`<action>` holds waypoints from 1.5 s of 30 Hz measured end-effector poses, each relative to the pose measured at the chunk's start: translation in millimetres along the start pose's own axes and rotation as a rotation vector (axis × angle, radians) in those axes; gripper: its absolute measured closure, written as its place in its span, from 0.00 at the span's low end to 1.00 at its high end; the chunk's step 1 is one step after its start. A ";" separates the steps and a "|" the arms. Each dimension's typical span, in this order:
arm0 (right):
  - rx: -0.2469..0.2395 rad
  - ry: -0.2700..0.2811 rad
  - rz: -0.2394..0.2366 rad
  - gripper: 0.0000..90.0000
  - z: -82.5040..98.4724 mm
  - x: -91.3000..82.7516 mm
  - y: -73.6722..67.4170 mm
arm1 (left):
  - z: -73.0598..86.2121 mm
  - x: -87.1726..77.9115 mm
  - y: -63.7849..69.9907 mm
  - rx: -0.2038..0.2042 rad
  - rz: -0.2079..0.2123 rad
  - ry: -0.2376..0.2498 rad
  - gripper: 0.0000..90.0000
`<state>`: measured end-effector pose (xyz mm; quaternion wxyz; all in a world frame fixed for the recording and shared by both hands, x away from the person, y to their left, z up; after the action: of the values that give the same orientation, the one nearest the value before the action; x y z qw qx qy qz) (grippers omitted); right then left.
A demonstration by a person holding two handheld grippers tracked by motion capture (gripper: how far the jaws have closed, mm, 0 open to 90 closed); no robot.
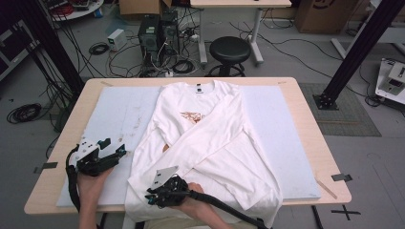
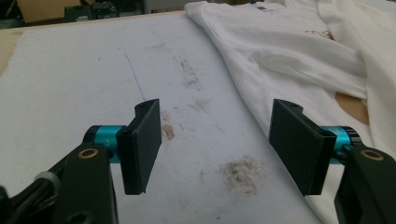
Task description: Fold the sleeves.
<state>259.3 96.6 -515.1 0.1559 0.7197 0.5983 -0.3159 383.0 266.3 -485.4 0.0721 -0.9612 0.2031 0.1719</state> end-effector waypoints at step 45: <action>0.344 0.340 0.601 0.29 118.5 -247.3 195.3 | 0.2 1.0 0.9 0.009 -0.011 -0.006 0.39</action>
<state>394.0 -209.5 -475.6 0.0171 0.9207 0.3162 -0.2281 383.4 265.2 -486.1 0.0781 -0.9615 0.1986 0.1732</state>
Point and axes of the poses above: each handheld gripper's, and its own axes: x roughly forward along the jaws, z roughly out of its underside, y roughly to its right, the point moved 10 cm from there along x, roughly forward along the jaws, and after that the axes turned 6 degrees about x, right-handed, at the moved point
